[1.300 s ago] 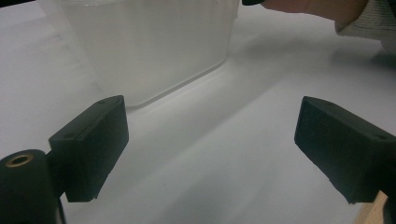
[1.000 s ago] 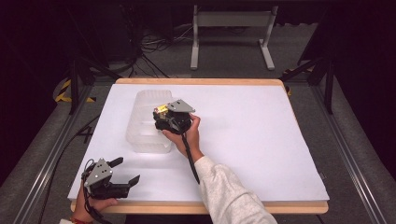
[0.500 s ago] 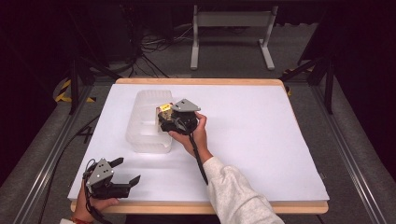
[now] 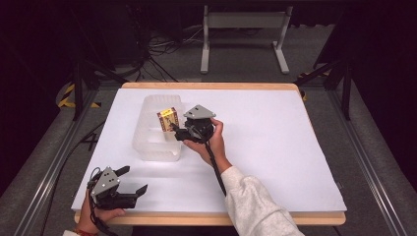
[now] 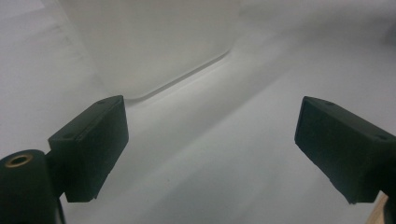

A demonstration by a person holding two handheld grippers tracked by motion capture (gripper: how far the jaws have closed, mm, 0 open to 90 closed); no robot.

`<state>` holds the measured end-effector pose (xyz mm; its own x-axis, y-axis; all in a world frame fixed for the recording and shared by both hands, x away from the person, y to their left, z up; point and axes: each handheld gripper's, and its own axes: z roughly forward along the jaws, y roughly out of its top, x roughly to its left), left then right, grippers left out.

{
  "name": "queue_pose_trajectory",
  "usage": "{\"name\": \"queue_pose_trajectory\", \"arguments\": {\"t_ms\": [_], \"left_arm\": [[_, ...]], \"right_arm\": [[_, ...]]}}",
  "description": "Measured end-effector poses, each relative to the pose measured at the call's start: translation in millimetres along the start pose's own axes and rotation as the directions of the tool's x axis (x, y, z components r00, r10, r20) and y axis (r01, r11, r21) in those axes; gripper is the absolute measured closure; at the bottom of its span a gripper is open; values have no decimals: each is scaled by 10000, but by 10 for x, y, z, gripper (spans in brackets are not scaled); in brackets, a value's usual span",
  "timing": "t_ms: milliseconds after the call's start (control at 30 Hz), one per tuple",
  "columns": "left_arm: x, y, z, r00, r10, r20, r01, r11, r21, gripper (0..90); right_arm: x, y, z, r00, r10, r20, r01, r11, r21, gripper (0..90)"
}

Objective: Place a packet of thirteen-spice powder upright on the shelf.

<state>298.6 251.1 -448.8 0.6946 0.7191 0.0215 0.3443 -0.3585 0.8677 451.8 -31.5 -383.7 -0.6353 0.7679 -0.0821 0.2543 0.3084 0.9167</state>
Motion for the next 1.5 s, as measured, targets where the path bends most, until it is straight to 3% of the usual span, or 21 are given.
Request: {"name": "queue_pose_trajectory", "arguments": {"t_ms": [233,600,967,1067,1500], "left_arm": [[-6,8,13,10000,38,-43,-38,10000,69,105],[-8,2,28,9999,82,-83,-80,9996,256,106],[-12,-1,32,9999,72,-125,-68,9996,287,106],[-10,-1,31,9999,92,-144,-88,9995,290,106],[-15,5,41,9998,139,-127,-135,9994,330,106]], "right_arm": [[-76,-34,-159,9985,-550,-2,550,9984,153,221],[-206,-42,-400,9946,-1038,-78,1040,9942,290,225],[-411,-65,-623,9932,-1131,-279,1146,9915,611,211],[-460,-80,-677,9907,-1349,-158,1357,9875,803,213],[-648,-184,-875,9903,-1390,-70,1388,9837,1144,215]]}}
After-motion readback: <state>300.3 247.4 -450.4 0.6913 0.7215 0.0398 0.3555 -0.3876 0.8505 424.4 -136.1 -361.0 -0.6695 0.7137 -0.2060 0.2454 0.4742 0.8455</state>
